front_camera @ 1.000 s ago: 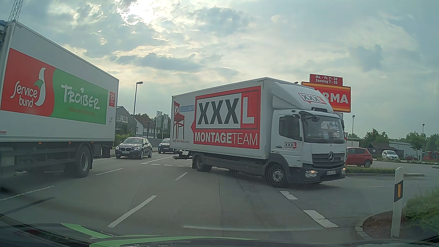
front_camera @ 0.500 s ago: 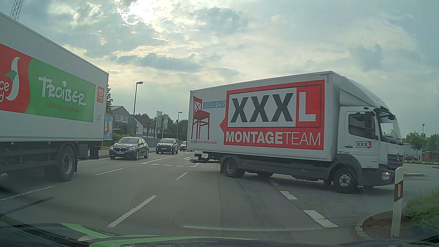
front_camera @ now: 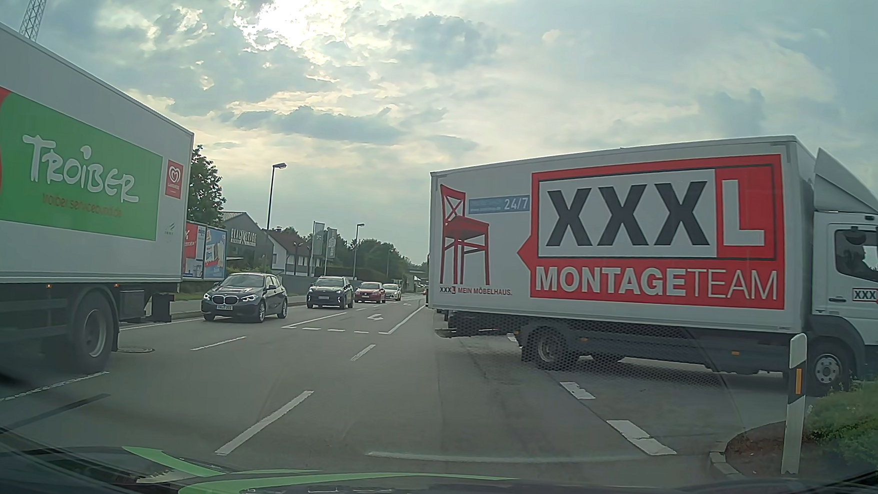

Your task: Follow the waypoints while adhering to traffic rules and regulations

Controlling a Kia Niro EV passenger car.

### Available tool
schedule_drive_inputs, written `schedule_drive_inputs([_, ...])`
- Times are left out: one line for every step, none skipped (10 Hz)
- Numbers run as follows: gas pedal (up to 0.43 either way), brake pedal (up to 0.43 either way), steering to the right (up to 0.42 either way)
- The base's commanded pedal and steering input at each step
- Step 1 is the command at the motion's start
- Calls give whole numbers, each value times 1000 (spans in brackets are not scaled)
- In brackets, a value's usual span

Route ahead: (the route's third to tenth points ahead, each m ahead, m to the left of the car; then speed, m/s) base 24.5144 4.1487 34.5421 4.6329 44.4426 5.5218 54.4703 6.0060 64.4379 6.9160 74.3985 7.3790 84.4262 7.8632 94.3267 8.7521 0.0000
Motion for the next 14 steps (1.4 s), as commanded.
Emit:
schedule_drive_inputs([0, 268, 3])
schedule_drive_inputs([0, 268, 2])
schedule_drive_inputs([0, 268, 2])
schedule_drive_inputs([0, 268, 3])
schedule_drive_inputs([0, 268, 3])
schedule_drive_inputs([0, 268, 3])
schedule_drive_inputs([0, 268, 2])
schedule_drive_inputs([0, 268, 3])
schedule_drive_inputs([0, 268, 2])
schedule_drive_inputs([0, 268, 2])
schedule_drive_inputs([0, 268, 2])
schedule_drive_inputs([0, 268, 3])
schedule_drive_inputs([0, 268, 2])
schedule_drive_inputs([0, 268, 3])
